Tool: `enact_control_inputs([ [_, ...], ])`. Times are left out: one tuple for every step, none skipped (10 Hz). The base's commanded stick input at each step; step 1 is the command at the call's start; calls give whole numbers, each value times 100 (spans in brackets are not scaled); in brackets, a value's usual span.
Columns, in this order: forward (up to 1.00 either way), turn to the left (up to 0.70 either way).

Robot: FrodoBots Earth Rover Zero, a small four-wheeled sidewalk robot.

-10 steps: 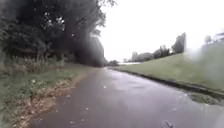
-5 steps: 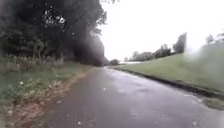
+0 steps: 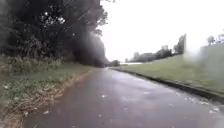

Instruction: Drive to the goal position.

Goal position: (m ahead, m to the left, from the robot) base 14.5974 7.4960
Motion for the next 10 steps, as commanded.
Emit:
enact_control_inputs([
  [70,0],
  [70,0],
  [70,0],
  [70,0],
  [70,0],
  [70,0],
  [70,0],
  [70,0],
  [70,0],
  [70,0],
])
